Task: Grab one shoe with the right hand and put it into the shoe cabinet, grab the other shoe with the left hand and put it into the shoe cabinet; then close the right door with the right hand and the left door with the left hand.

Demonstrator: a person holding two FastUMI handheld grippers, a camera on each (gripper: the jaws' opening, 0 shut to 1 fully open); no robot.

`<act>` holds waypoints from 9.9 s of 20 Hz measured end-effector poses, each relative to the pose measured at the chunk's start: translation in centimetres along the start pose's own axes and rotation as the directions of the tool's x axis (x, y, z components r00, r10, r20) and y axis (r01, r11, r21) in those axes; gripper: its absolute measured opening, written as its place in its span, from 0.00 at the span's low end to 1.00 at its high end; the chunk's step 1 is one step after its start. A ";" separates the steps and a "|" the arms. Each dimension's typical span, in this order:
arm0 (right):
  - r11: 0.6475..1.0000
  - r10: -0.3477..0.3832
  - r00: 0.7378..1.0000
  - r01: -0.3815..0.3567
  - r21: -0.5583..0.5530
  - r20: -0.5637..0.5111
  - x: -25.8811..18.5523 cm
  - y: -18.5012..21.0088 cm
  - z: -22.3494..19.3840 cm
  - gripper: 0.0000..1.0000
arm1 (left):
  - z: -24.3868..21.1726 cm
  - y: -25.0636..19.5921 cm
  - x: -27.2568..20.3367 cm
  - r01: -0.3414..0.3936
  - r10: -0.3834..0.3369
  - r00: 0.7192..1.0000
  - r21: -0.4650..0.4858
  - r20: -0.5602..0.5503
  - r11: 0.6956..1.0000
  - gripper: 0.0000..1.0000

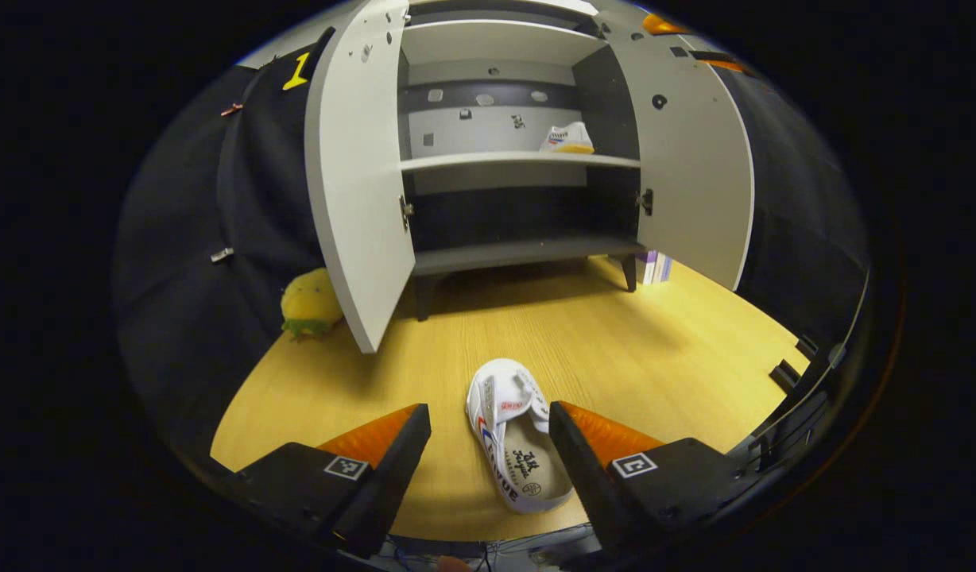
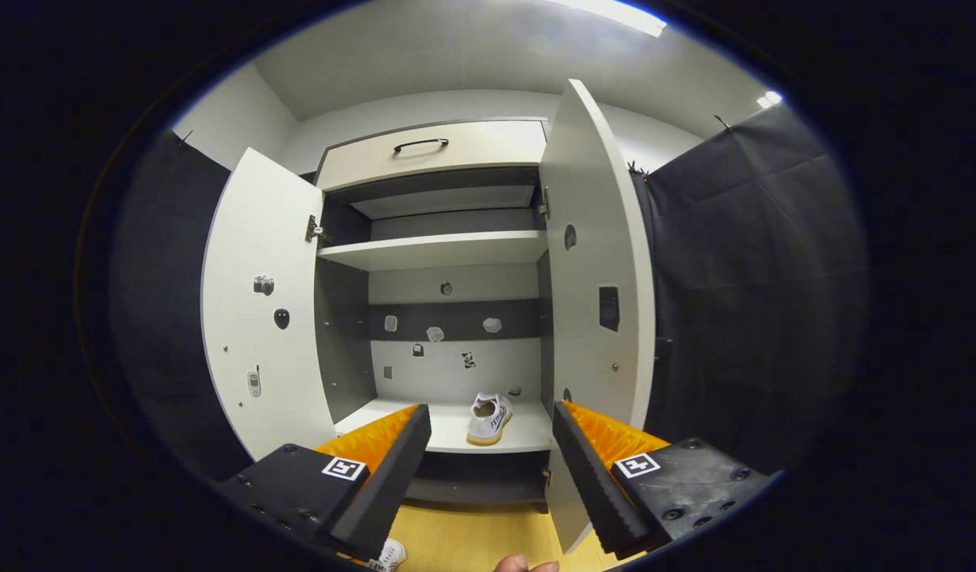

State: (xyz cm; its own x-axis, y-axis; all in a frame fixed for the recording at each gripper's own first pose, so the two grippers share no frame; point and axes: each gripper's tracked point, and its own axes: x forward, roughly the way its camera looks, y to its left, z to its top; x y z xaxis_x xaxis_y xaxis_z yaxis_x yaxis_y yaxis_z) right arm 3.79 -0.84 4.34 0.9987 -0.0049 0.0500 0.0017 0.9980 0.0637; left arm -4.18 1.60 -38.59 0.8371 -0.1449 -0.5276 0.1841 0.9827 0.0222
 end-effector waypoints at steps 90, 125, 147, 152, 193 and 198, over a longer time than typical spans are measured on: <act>0.953 -0.302 0.940 0.304 -0.014 -0.158 -1.0 -26.8 -4.1 0.97 | 50.9 0.9 13.5 -0.222 0.219 0.931 -0.024 0.291 0.975 0.96; 0.989 -0.143 0.983 0.145 0.016 -0.114 5.2 -16.0 -3.2 0.97 | 34.9 2.4 -15.2 -0.129 0.174 0.896 -0.136 0.408 0.982 0.97; 0.998 0.062 0.992 -0.060 0.023 -0.111 3.3 2.1 -3.8 0.99 | 33.8 18.1 -16.2 -0.232 0.305 0.865 -0.222 0.398 0.947 0.96; 1.000 0.006 0.994 -0.004 0.014 -0.106 2.6 -0.3 -3.3 0.98 | 35.1 22.9 -15.2 -0.298 0.376 0.833 -0.244 0.406 0.923 0.97; 0.999 0.014 0.993 -0.008 0.051 -0.121 -0.6 -4.6 -2.4 0.98 | 38.0 1.7 -11.6 -0.022 0.067 0.903 -0.110 0.425 0.994 0.95; 0.998 0.033 0.994 -0.027 0.058 -0.107 -1.2 -2.8 -2.2 0.98 | 37.5 1.6 -13.9 -0.036 0.077 0.897 -0.102 0.436 0.994 0.95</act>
State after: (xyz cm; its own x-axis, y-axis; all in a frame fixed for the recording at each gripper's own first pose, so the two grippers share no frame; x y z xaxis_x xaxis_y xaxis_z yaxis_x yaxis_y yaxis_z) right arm 2.72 -3.53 1.96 0.9979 0.0351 -0.0551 -0.0282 0.9923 0.1204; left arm 3.78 0.89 0.66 0.9894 -0.1046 -0.1008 0.1005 0.9939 -0.0454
